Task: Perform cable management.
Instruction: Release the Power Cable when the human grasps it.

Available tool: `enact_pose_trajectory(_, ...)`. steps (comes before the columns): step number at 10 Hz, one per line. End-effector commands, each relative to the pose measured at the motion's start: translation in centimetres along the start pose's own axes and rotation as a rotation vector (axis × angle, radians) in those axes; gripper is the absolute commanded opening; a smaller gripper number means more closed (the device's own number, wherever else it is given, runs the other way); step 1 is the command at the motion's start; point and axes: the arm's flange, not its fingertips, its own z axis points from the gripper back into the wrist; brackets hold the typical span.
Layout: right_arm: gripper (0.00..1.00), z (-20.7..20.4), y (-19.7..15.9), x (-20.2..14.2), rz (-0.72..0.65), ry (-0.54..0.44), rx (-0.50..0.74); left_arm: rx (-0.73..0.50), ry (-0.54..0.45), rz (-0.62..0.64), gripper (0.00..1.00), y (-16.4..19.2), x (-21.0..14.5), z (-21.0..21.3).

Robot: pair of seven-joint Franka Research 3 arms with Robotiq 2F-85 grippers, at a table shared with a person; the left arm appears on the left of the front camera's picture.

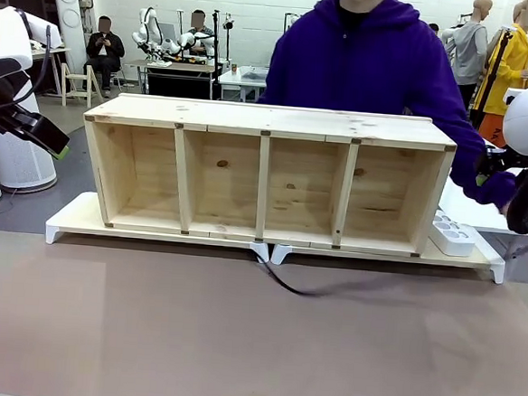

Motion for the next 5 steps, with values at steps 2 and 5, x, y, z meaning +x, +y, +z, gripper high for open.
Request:
enact_pose_trajectory(2, 0.75, 0.0, 0.0, 0.0, 0.0, 0.0, 0.0, 0.012, 0.002, 0.004, 1.0, 0.06, 0.0, -0.01)
enact_pose_trajectory(5, 0.75, 0.0, 0.0, 0.0, 0.0, 0.0, 0.0, 0.012, 0.002, 0.004, 1.0, 0.06, 0.0, -0.01)
